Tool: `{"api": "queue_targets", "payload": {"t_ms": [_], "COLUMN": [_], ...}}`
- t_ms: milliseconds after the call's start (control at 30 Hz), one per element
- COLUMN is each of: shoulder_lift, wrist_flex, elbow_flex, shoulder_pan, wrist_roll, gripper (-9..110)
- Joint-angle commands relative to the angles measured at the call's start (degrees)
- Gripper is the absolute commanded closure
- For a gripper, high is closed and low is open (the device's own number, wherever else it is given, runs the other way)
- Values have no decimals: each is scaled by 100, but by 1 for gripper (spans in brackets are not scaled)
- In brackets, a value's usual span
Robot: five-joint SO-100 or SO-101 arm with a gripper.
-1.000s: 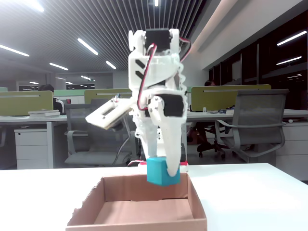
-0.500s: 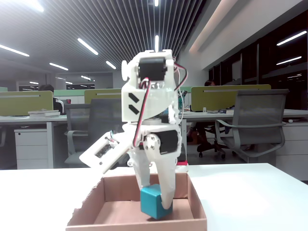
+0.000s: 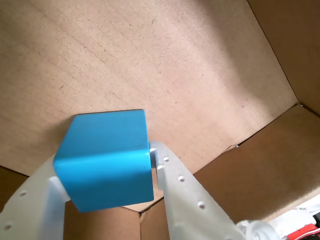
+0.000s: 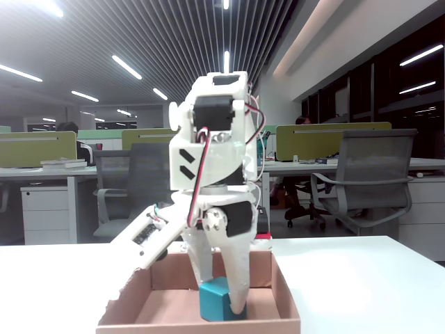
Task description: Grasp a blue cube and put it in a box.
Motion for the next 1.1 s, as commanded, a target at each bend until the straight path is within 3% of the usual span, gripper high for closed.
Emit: {"api": "queue_targets", "payload": {"t_ms": [0, 667, 1067], "shoulder_lift": [114, 448, 1696], "wrist_flex": [-9, 123, 703], "elbow_flex": [9, 62, 290], "shoulder_pan": [53, 53, 141], "wrist_roll": [-44, 9, -650], "gripper": [85, 66, 69]}}
